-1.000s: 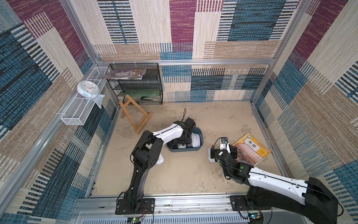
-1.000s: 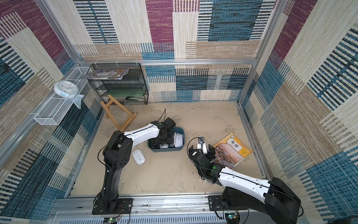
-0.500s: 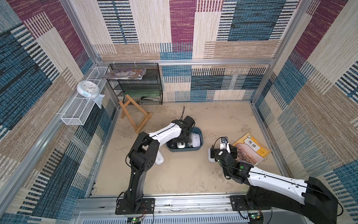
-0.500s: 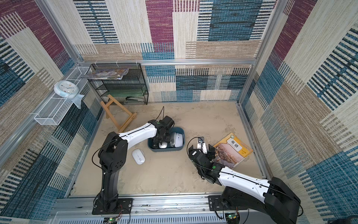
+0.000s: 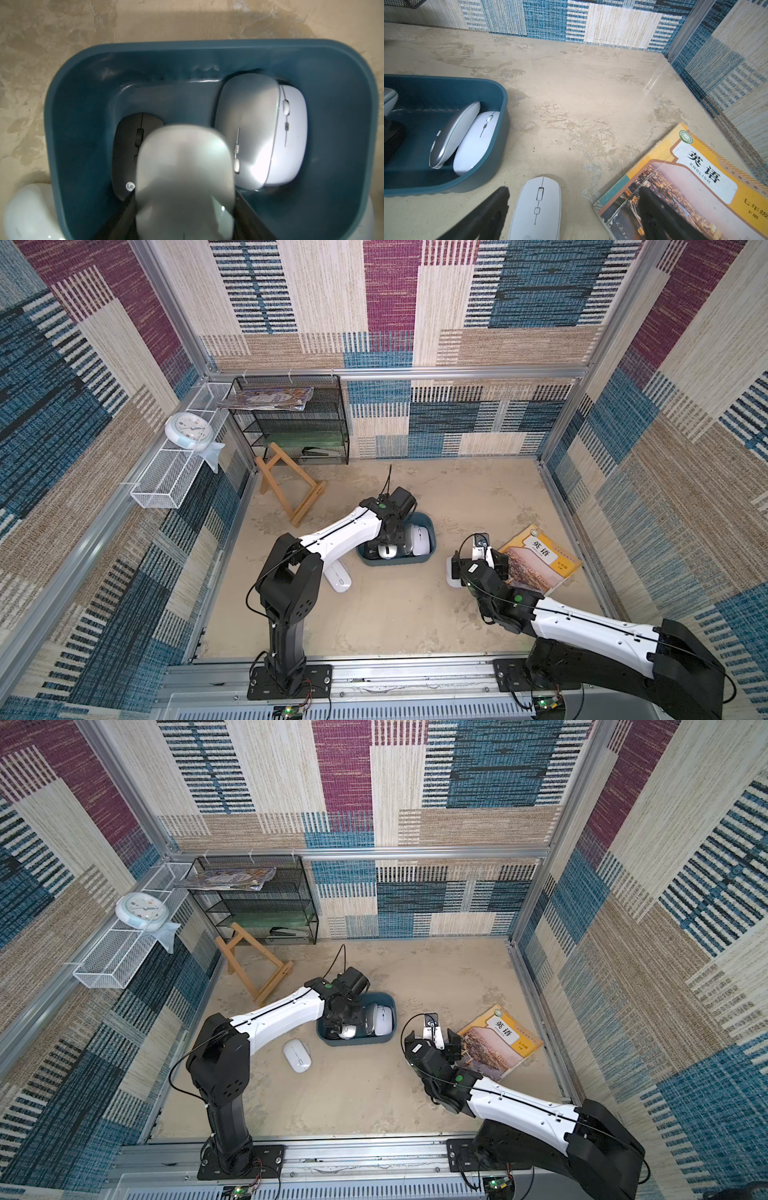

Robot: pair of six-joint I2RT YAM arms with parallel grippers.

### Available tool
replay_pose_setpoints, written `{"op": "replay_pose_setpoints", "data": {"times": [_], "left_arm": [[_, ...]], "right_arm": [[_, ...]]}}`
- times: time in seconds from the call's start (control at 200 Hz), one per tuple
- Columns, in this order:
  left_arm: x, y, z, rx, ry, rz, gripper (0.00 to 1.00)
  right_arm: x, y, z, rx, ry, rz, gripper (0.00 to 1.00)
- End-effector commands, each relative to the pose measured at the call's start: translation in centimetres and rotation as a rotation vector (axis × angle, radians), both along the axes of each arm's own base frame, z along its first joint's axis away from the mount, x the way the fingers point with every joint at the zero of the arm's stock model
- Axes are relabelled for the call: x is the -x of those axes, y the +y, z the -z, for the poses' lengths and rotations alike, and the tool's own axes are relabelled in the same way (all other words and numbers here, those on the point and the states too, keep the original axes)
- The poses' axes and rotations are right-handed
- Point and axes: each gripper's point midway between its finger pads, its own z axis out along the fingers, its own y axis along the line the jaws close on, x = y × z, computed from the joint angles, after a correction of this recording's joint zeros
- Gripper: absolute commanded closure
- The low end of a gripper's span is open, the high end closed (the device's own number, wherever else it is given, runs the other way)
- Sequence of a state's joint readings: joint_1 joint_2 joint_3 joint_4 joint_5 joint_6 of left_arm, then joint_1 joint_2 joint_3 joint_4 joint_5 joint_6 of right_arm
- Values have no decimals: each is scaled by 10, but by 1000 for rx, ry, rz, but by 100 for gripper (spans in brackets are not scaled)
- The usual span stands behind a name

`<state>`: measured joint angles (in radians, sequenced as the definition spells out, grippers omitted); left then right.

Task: Take out the mouse from the storage box
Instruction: Pick up the mouse from the storage box, then place the mouse at the center of the board.

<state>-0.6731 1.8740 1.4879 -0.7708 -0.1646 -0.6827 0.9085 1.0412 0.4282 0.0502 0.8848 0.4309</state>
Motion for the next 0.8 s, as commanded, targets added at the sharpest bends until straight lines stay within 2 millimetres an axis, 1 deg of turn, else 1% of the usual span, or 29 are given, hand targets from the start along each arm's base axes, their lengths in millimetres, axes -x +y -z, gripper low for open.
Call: {"op": "replay_pose_setpoints", "data": {"times": [0.0,0.195,0.295,0.421,0.581,0.681,0.796], "left_arm": [[14,2,-10,6,-6,-9,45],[46,16,-28,11,-38,-20,45],[68,21,-29,28,-31,-20,45],[99,27,-18,29,10,-20,45],[137,40,5,25,78,-56,46],[153,47,13,16,87,-74,46],[163,54,21,9,102,-98,45]], "right_arm": [[-2,0,-4,-16,-11,11,1],[-1,0,-4,-16,-10,13,1],[-1,0,-4,-16,-9,11,1],[-1,0,-3,-14,-7,13,1],[-2,-1,-4,-17,-9,16,0],[-1,0,-4,-16,-8,14,1],[-2,1,-3,-16,-6,10,1]]}}
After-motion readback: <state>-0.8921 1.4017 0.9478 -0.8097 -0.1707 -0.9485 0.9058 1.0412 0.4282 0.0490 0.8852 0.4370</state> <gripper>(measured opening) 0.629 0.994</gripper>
